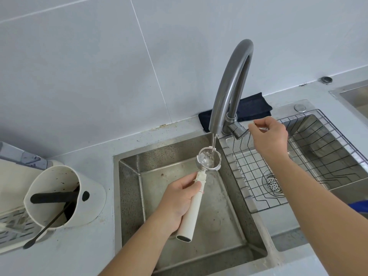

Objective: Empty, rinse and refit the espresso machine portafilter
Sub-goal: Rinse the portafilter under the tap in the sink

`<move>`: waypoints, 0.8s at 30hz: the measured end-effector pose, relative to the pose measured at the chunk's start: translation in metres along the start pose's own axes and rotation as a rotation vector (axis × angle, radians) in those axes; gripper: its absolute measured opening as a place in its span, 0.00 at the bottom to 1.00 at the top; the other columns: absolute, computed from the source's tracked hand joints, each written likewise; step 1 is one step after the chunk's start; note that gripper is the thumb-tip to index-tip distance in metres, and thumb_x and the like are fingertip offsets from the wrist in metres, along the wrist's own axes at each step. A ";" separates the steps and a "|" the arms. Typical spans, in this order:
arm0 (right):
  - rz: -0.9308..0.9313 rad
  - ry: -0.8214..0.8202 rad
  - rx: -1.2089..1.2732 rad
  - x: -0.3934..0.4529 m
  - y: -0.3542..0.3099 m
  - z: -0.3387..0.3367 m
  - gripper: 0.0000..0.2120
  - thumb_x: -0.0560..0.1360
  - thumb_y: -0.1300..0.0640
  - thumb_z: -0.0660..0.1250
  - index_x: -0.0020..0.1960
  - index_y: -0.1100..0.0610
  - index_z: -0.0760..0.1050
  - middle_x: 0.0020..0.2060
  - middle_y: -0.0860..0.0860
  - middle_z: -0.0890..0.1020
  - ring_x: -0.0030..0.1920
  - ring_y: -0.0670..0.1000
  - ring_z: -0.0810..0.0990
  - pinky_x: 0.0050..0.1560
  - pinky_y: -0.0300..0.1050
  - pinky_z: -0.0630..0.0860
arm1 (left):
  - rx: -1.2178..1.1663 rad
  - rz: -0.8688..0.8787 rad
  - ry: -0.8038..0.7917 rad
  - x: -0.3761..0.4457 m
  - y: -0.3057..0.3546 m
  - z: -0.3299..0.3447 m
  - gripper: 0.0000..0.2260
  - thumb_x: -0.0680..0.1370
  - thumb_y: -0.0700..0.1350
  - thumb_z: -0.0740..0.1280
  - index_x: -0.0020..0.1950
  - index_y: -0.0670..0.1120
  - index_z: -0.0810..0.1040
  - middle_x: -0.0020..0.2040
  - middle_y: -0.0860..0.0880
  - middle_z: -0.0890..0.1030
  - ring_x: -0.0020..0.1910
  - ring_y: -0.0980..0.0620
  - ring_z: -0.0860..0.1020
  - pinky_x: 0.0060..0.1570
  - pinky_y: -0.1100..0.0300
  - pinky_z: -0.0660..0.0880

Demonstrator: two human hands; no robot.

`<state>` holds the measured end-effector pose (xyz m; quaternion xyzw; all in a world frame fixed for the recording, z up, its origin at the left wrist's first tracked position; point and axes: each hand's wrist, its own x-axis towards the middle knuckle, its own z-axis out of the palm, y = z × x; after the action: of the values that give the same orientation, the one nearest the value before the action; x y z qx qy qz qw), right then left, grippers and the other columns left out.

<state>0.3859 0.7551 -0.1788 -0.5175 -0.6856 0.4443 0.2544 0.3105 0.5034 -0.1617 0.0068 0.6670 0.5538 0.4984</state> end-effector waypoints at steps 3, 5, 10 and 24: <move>0.002 0.003 0.003 0.000 0.000 0.000 0.06 0.77 0.54 0.68 0.51 0.55 0.79 0.46 0.48 0.82 0.37 0.45 0.78 0.32 0.40 0.73 | 0.101 0.062 0.037 -0.002 0.000 -0.006 0.13 0.77 0.41 0.69 0.52 0.60 0.84 0.43 0.47 0.82 0.34 0.50 0.74 0.30 0.60 0.74; 0.006 0.005 0.006 0.000 0.000 0.001 0.06 0.77 0.54 0.68 0.51 0.55 0.79 0.46 0.48 0.82 0.37 0.46 0.79 0.32 0.40 0.73 | 0.183 0.106 0.070 -0.003 0.001 -0.009 0.13 0.77 0.42 0.69 0.50 0.62 0.84 0.44 0.51 0.82 0.34 0.51 0.75 0.29 0.62 0.74; 0.003 0.004 0.004 0.001 0.001 0.001 0.06 0.77 0.54 0.68 0.51 0.55 0.80 0.47 0.48 0.83 0.40 0.46 0.80 0.35 0.39 0.73 | 0.390 0.213 0.112 -0.001 0.004 -0.018 0.15 0.77 0.42 0.68 0.60 0.60 0.80 0.47 0.54 0.82 0.36 0.57 0.78 0.31 0.68 0.71; -0.007 0.010 -0.005 0.001 0.001 0.001 0.06 0.77 0.54 0.68 0.51 0.56 0.80 0.47 0.48 0.82 0.38 0.41 0.78 0.32 0.38 0.72 | 0.694 0.447 0.125 0.005 0.007 -0.024 0.18 0.77 0.42 0.67 0.63 0.60 0.78 0.54 0.58 0.79 0.50 0.61 0.78 0.43 0.69 0.76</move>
<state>0.3851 0.7557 -0.1808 -0.5177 -0.6873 0.4393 0.2582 0.2879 0.4918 -0.1623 0.2852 0.8252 0.3901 0.2925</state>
